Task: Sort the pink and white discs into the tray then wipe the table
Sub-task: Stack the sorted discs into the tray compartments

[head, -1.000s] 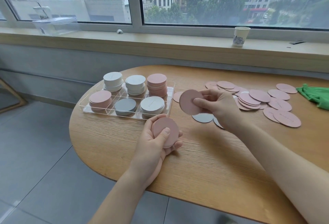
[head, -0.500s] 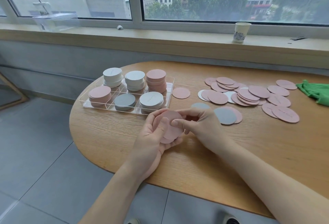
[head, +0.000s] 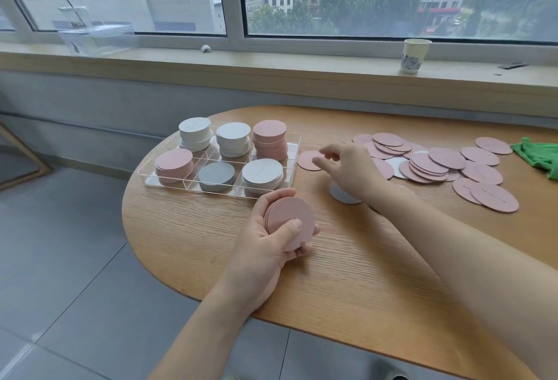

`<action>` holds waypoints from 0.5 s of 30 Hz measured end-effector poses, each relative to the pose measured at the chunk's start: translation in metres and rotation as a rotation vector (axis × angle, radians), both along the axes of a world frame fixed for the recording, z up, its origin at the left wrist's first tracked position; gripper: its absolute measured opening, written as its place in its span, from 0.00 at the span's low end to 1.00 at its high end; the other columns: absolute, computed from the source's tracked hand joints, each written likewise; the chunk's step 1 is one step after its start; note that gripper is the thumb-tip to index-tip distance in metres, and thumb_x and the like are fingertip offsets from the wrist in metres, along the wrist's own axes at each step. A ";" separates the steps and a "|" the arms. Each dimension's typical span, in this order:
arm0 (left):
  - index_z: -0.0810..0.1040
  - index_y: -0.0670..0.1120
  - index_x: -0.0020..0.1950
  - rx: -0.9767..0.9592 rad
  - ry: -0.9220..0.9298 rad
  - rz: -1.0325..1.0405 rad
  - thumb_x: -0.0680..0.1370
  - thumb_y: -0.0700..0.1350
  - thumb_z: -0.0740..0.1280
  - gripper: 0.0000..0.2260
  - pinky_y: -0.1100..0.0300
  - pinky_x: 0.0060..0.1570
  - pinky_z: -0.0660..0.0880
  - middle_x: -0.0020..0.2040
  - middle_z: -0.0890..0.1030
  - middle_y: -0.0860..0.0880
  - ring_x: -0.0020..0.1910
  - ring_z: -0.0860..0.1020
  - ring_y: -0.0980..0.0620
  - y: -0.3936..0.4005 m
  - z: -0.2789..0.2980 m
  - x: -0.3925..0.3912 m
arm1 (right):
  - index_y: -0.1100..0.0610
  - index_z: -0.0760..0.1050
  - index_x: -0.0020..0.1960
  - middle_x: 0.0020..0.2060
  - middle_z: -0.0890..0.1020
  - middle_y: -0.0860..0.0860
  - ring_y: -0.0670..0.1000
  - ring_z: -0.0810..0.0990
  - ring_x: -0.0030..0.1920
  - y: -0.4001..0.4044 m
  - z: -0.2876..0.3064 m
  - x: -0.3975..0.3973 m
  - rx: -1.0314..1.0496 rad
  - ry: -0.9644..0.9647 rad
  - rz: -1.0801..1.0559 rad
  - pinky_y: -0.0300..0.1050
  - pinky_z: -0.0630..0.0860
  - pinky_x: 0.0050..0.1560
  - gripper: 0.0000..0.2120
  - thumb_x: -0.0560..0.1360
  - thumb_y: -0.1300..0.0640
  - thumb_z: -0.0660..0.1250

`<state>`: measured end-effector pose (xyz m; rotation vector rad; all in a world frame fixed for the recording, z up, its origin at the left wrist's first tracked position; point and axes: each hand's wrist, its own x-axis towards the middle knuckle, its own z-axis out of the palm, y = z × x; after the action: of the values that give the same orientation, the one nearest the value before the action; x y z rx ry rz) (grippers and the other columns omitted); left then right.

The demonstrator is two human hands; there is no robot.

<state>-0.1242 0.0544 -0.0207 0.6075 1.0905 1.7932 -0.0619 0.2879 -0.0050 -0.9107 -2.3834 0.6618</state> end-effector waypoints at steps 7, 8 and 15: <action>0.75 0.47 0.67 -0.022 0.001 -0.008 0.81 0.29 0.64 0.19 0.56 0.38 0.79 0.61 0.79 0.35 0.50 0.85 0.39 0.001 0.000 -0.002 | 0.55 0.74 0.71 0.65 0.79 0.55 0.55 0.77 0.63 0.022 0.005 -0.031 -0.143 -0.201 -0.018 0.47 0.71 0.62 0.31 0.72 0.45 0.76; 0.75 0.47 0.67 -0.028 0.003 -0.008 0.81 0.29 0.64 0.19 0.56 0.38 0.79 0.63 0.78 0.33 0.51 0.85 0.39 0.001 0.000 -0.002 | 0.55 0.74 0.70 0.64 0.79 0.54 0.54 0.77 0.62 0.024 0.008 -0.034 -0.181 -0.214 -0.010 0.46 0.71 0.61 0.31 0.71 0.46 0.77; 0.75 0.48 0.67 -0.029 -0.024 -0.006 0.81 0.29 0.65 0.19 0.55 0.39 0.81 0.65 0.76 0.31 0.51 0.85 0.38 0.003 0.000 -0.003 | 0.58 0.78 0.59 0.50 0.79 0.50 0.52 0.79 0.48 0.025 0.016 -0.027 -0.240 -0.189 -0.067 0.44 0.77 0.45 0.23 0.68 0.56 0.80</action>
<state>-0.1275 0.0571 -0.0212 0.5695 1.0952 1.7722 -0.0885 0.3132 0.0107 -1.1968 -2.4602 0.8840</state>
